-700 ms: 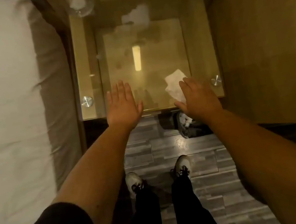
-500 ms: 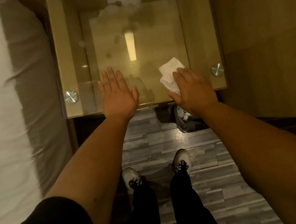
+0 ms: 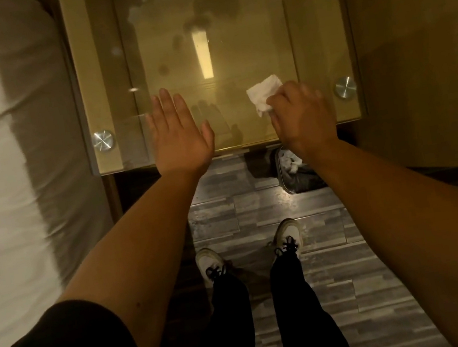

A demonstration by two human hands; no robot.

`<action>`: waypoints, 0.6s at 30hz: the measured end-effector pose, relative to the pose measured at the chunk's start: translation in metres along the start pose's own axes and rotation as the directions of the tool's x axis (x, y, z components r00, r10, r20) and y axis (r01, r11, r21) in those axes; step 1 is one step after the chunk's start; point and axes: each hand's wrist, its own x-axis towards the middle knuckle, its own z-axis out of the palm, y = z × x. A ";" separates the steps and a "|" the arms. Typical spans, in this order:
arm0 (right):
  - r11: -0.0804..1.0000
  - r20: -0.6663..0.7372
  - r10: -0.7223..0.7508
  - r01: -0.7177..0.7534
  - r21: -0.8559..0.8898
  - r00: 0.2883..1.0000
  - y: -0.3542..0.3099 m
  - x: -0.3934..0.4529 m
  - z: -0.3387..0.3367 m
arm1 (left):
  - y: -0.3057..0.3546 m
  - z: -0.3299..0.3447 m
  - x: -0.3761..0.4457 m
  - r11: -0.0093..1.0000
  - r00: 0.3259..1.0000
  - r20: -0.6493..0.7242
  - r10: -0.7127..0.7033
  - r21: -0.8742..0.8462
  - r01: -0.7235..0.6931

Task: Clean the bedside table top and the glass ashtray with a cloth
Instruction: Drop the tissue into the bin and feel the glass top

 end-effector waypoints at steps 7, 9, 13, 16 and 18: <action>0.997 0.055 0.003 -0.007 0.076 0.998 0.008 -0.045 -0.003 | 0.001 -0.001 0.000 1.000 1.000 0.005 0.005 0.014 -0.005; 0.997 0.101 0.033 -0.039 0.059 0.994 0.014 -0.070 0.000 | 0.001 0.000 -0.001 1.000 1.000 -0.007 0.011 0.011 -0.011; 0.992 0.192 0.124 -0.124 -0.010 0.973 0.034 -0.113 0.020 | 0.001 0.001 -0.001 1.000 1.000 -0.024 0.007 0.022 -0.007; 0.985 0.207 0.173 -0.171 -0.024 0.963 0.045 -0.124 0.035 | 0.002 0.003 0.000 1.000 0.999 -0.050 0.009 0.012 -0.008; 0.979 0.227 0.202 -0.194 -0.055 0.953 0.049 -0.125 0.042 | 0.001 0.004 0.000 1.000 0.998 -0.060 0.000 0.004 0.000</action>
